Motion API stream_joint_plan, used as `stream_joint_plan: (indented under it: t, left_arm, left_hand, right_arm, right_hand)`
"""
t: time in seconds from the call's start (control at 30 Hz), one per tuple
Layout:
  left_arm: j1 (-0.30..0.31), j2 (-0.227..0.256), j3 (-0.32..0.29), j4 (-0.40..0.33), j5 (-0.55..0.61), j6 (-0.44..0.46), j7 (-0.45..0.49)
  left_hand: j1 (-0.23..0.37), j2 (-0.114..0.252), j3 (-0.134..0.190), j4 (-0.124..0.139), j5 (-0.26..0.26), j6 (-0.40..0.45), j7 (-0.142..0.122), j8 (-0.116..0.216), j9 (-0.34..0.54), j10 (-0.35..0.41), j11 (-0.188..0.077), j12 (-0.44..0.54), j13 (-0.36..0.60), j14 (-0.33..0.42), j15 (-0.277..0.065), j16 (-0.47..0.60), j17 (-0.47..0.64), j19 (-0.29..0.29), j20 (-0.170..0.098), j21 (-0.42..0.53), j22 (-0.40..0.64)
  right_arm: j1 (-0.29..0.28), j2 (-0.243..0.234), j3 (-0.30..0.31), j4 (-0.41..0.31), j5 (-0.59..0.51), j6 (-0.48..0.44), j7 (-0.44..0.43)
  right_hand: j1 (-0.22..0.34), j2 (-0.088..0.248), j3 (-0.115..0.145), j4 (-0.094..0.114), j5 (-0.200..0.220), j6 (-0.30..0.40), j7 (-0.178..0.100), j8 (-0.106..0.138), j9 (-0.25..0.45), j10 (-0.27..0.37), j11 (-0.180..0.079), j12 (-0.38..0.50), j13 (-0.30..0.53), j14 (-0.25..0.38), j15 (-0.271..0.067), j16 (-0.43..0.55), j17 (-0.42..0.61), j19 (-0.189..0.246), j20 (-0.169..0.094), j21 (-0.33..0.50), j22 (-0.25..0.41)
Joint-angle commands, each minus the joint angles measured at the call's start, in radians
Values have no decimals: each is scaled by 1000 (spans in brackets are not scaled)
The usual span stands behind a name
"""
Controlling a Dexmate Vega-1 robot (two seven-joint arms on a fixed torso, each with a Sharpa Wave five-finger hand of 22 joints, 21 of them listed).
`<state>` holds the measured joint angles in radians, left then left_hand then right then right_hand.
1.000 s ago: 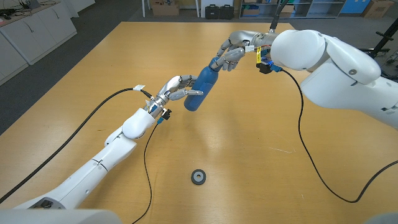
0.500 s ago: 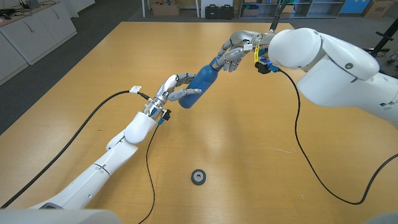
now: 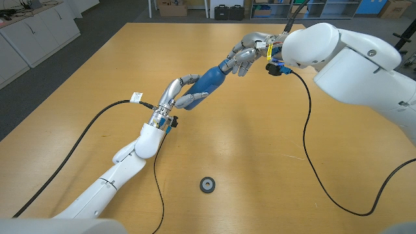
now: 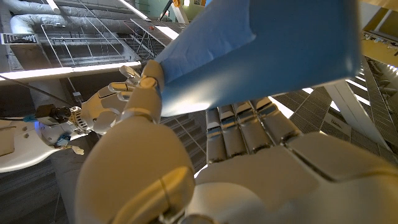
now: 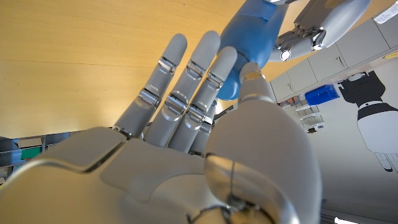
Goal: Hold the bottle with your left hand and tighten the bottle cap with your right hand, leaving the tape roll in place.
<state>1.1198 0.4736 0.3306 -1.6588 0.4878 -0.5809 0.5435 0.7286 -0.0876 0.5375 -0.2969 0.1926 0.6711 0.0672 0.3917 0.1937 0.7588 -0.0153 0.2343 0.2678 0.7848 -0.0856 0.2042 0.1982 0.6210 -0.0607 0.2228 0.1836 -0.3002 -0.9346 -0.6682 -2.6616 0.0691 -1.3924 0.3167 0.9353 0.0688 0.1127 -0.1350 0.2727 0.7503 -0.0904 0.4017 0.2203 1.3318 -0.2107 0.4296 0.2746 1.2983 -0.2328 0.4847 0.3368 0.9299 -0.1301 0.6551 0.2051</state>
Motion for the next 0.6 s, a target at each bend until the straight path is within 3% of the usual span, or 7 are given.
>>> stream_joint_plan:
  t: [0.03, 0.37, 0.6]
  left_arm:
    - [12, -28, 21, 21, 249, 50, 284]
    - [-14, -27, 92, 52, 492, 197, 562]
    - [-1, -75, 53, 70, 572, 185, 573]
  left_hand:
    - [151, 147, 113, 113, 3, 183, -166, 35, 8, 137, -123, 11, -2, 16, -153, 12, 6, 11, -142, 1, 2]
    - [167, 149, 103, 114, 1, 205, -181, 44, 7, 160, -139, 16, -2, 38, -154, 20, 11, 16, -143, 3, 4]
    - [172, 147, 99, 113, 1, 209, -184, 46, 7, 164, -146, 17, -1, 44, -155, 22, 12, 18, -143, 4, 5]
  right_arm:
    - [2, -16, 78, 22, 291, -4, -178]
    - [37, -26, 189, 141, 918, -4, -550]
    - [8, -9, 251, 200, 1073, -4, -622]
  right_hand:
    - [89, 90, 9, 2, -4, 299, -34, 105, 14, 16, 4, 15, 13, 21, 0, 10, 10, 16, -67, 14, 4]
    - [108, 93, 19, -2, -10, 300, -10, 102, 16, 26, 4, 33, 37, 36, 1, 17, 23, 50, -72, 41, 8]
    - [114, 93, 23, -1, -14, 302, -7, 98, 15, 25, 6, 40, 47, 41, 2, 18, 28, 70, -75, 58, 11]
